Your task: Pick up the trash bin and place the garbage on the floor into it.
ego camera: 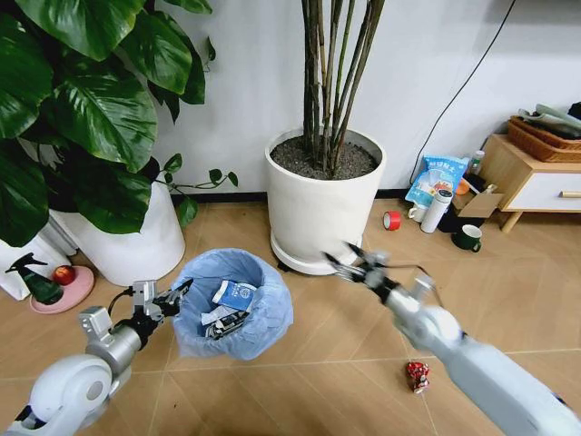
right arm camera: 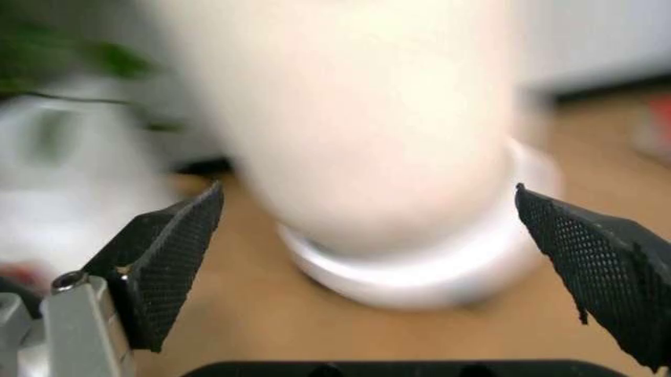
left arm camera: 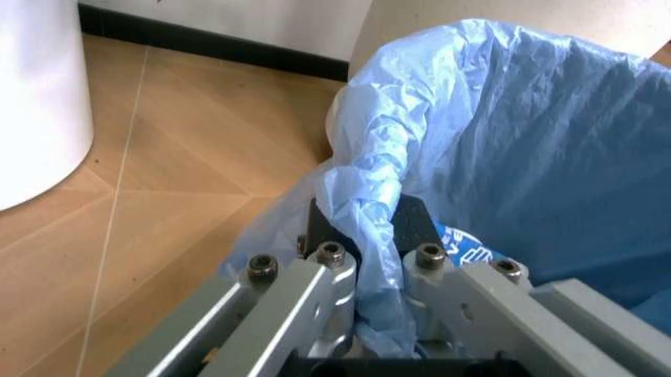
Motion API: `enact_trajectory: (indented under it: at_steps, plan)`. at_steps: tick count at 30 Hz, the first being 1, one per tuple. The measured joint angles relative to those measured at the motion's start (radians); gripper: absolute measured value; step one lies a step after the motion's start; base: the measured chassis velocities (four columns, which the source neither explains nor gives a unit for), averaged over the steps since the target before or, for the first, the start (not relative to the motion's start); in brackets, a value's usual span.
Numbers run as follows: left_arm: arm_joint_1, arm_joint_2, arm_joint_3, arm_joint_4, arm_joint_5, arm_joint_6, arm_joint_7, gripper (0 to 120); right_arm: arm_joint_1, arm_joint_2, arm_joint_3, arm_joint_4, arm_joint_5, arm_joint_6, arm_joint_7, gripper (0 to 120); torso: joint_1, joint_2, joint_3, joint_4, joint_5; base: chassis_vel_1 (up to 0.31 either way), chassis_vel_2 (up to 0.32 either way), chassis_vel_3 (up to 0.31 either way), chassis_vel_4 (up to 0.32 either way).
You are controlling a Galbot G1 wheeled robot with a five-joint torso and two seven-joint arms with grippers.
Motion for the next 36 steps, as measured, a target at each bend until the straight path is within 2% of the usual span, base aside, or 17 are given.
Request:
enact_trajectory:
  at_steps: [1, 3, 4, 5, 6, 8, 9, 12, 16, 21, 36]
  plan:
    - [0.000, 0.000, 0.000, 0.000, 0.000, 0.000, 0.000, 0, 0.000, 0.000, 0.000, 0.000, 0.000, 0.000, 0.000, 100, 0.000, 0.000, 0.000, 0.0000, 0.0000, 0.000, 0.000, 0.000, 0.000]
    - [0.000, 0.002, -0.003, -0.001, 0.000, 0.000, 0.000, 0, -0.221, -0.003, 0.155, 0.090, -0.049, -0.055, 0.164, 100, 0.000, 0.000, 0.000, 0.0000, 0.0014, 0.000, 0.000, 0.000, 0.000]
    - [-0.001, 0.003, -0.004, -0.001, 0.000, 0.000, 0.000, 0, -0.275, 0.003, 0.205, 0.105, -0.073, -0.064, 0.184, 100, 0.000, 0.000, 0.000, 0.0002, 0.0006, 0.000, 0.000, 0.000, 0.000]
    - [-0.001, 0.003, -0.004, -0.001, 0.000, 0.000, 0.000, 0, -0.275, 0.003, 0.205, 0.105, -0.073, -0.064, 0.184, 100, 0.000, 0.000, 0.000, 0.0002, 0.0006, 0.000, 0.000, 0.000, 0.000]
    - [-0.002, 0.004, -0.005, -0.002, -0.001, 0.000, 0.000, 0, -0.336, 0.011, 0.256, 0.122, -0.092, -0.068, 0.198, 100, 0.000, 0.000, 0.000, 0.0003, -0.0005, 0.000, 0.000, 0.000, 0.000]
    - [-0.003, 0.005, -0.012, -0.002, -0.002, 0.000, 0.000, 0, -0.459, 0.023, 0.332, 0.141, -0.128, -0.070, 0.186, 100, 0.000, 0.000, 0.000, 0.0006, 0.0010, 0.000, 0.000, 0.000, 0.000]
    - [-0.003, 0.005, -0.012, -0.002, -0.002, 0.000, 0.000, 0, -0.459, 0.023, 0.332, 0.141, -0.128, -0.070, 0.186, 100, 0.000, 0.000, 0.000, 0.0006, 0.0010, 0.000, 0.000, 0.000, 0.000]
    - [0.000, 0.005, -0.016, -0.007, -0.003, 0.000, -0.001, 0, -0.605, 0.049, 0.391, 0.124, -0.232, -0.049, 0.145, 100, 0.000, 0.000, 0.000, 0.0003, 0.0002, 0.000, 0.000, 0.000, 0.000]
    - [0.003, 0.003, -0.018, -0.012, -0.003, 0.000, -0.002, 0, -0.655, 0.075, 0.395, 0.078, -0.294, -0.028, 0.136, 100, 0.000, 0.000, 0.000, 0.0003, 0.0001, 0.000, 0.000, 0.000, 0.000]
    - [0.006, -0.002, -0.021, -0.014, -0.003, 0.000, -0.003, 0, -0.656, 0.101, 0.381, 0.012, -0.324, -0.022, 0.123, 100, 0.000, 0.000, 0.000, 0.0005, 0.0005, 0.000, 0.000, 0.000, 0.000]
    - [0.021, 0.001, -0.037, -0.024, -0.003, 0.000, -0.005, 0, -0.515, 0.133, 0.270, -0.146, -0.300, -0.042, 0.129, 100, 0.000, 0.000, 0.000, 0.0006, 0.0002, 0.000, 0.000, 0.000, 0.000]
